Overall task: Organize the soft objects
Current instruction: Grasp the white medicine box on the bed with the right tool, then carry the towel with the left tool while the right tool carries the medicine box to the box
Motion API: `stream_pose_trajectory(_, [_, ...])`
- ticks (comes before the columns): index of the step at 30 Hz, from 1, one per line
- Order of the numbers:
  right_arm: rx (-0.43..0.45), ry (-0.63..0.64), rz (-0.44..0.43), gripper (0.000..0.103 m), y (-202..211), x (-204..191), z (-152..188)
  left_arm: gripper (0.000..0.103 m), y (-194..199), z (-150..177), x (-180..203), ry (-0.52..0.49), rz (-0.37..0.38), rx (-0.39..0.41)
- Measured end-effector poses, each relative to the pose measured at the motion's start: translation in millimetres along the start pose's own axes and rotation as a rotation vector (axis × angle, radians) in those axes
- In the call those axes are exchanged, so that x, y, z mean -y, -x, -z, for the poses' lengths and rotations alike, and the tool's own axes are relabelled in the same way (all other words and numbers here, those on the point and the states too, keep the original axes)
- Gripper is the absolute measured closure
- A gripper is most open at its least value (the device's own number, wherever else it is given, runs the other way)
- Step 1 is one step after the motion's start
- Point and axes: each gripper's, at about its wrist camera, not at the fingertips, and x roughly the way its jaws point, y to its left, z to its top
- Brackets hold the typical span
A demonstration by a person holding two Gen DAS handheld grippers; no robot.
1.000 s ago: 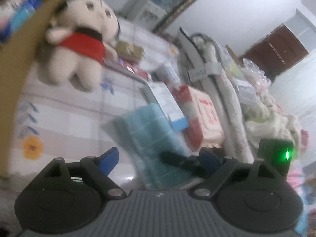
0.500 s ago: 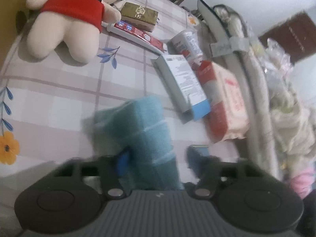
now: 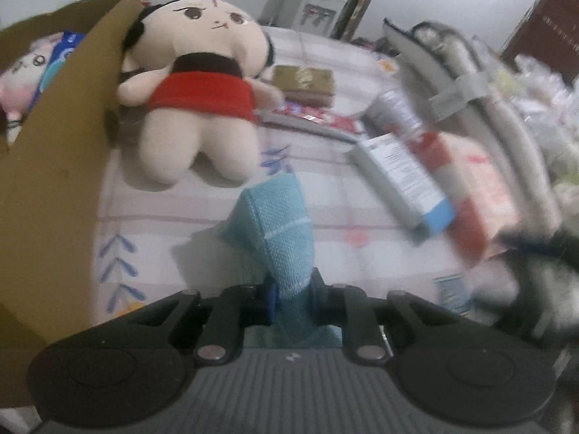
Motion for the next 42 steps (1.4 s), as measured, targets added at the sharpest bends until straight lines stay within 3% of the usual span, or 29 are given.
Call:
stream_pose_trajectory(4, [0.019,-0.066,0.060,0.023,-10.8,33.2,-22.8,0.078,-5.7,1.8,-1.1,-0.010,-0.006,-0.014])
stream_pose_trajectory(7, [-0.022,-0.070,0.090,0.020,-39.5,49.6,-42.0,0.067,-7.8,4.8,4.0,-0.042,-0.032,-0.010])
stream_pose_trajectory(11, [-0.113,-0.009,0.156,0.019,-89.6,62.9,-60.6,0.062,-12.7,8.7,5.6,-0.062,-0.053,-0.025])
stream_pose_trajectory(17, [-0.268,0.010,0.183,0.017,-146.0,80.0,-67.9,0.062,-14.2,10.9,8.8,-0.093,-0.066,-0.024])
stream_pose_trajectory(19, [-0.305,0.015,0.200,0.020,-158.4,82.1,-67.2,0.068,-14.0,10.8,8.6,-0.092,-0.067,-0.024])
stream_pose_trajectory(20, [-0.309,0.022,0.214,0.029,-161.2,82.7,-67.1,0.071,-13.9,10.8,8.2,-0.089,-0.069,-0.023])
stream_pose_trajectory(23, [-0.341,-0.043,0.191,0.031,-165.4,92.5,-66.6,0.081,-12.3,10.9,7.2,-0.085,-0.067,-0.016])
stream_pose_trajectory(32, [-0.247,-0.179,0.145,0.032,-127.6,92.6,-59.5,0.087,7.1,15.2,10.3,-0.061,-0.020,0.037])
stream_pose_trajectory(38, [-0.107,-0.337,0.021,0.032,-56.1,85.8,-56.7,0.087,49.3,17.4,23.1,-0.078,0.021,0.120])
stream_pose_trajectory(42, [-0.005,-0.360,-0.079,0.031,-8.9,64.5,-61.5,0.087,95.0,16.0,22.5,-0.075,0.045,0.209])
